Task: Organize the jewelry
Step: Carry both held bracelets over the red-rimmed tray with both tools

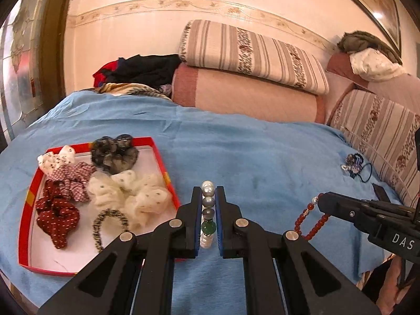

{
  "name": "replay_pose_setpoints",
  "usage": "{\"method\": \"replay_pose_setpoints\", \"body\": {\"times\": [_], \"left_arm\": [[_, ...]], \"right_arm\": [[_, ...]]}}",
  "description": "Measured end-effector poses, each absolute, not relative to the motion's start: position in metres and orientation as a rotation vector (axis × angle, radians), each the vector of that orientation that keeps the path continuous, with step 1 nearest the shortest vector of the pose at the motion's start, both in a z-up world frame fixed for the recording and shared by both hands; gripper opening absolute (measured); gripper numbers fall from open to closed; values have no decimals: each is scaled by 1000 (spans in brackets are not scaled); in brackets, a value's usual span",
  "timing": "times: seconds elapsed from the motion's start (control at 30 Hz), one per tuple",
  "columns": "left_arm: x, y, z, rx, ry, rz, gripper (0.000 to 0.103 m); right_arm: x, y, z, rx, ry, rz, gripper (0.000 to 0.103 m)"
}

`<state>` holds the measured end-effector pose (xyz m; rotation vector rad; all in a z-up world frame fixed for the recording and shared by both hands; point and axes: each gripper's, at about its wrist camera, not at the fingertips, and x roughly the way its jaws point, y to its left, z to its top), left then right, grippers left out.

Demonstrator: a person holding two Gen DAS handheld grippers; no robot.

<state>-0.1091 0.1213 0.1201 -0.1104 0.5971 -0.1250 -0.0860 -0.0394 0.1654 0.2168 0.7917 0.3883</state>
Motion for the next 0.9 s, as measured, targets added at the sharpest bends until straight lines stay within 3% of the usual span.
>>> {"method": "replay_pose_setpoints", "body": {"times": [0.53,0.9], "left_arm": [[-111,215,124,-228,586,76,9],[-111,266,108,-242,642,240,9]], "right_arm": [[-54,55,186,161,784,567,9],[-29,129,166,151,848,684,9]]}}
